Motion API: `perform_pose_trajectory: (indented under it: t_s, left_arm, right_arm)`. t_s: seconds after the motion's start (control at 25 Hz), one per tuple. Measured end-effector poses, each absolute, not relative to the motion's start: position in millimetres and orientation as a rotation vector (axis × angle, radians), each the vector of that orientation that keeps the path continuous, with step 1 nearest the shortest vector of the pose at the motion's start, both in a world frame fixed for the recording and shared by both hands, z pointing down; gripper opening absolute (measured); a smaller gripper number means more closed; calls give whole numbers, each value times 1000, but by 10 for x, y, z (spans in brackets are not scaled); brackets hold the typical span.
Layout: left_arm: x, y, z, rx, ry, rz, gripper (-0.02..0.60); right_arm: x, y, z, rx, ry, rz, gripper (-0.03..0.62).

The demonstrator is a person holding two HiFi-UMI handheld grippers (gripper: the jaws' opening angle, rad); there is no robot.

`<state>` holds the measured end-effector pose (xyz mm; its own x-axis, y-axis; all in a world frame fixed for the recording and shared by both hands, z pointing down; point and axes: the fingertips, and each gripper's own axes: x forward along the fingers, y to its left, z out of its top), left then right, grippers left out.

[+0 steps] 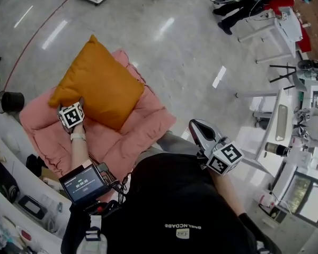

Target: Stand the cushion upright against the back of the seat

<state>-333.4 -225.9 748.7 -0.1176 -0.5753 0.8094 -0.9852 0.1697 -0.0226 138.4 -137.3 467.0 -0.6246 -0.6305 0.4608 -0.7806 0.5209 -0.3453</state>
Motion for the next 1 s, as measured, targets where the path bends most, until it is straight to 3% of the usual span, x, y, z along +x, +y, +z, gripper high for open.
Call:
perform_pose_trajectory:
  t_s: [0.36,0.44,0.56,0.64,1.0]
  left_arm:
    - [-3372,-2404,7734,1474,-1667,767,448]
    - [-3330,-2395,7706,1475,-1660,750,368]
    - [-3327,-2371,7622,1452,-1679,623,111]
    - [-3341,-2325,7585,1437,-1664,521,42]
    - [-3094,-2108,7403,1483,-1624,437,31]
  right_arm:
    - [1424,-1309,4676,1203,-2463,804,8]
    - [1440,-1308,4672,1213,-2463,811,8]
    - [1445,-1312,4676,1217,-2468,824,8]
    - [1430,-1318,4688,1211,-2473,834,8]
    - [1416,-1403,4760,1154,-2507,882,6]
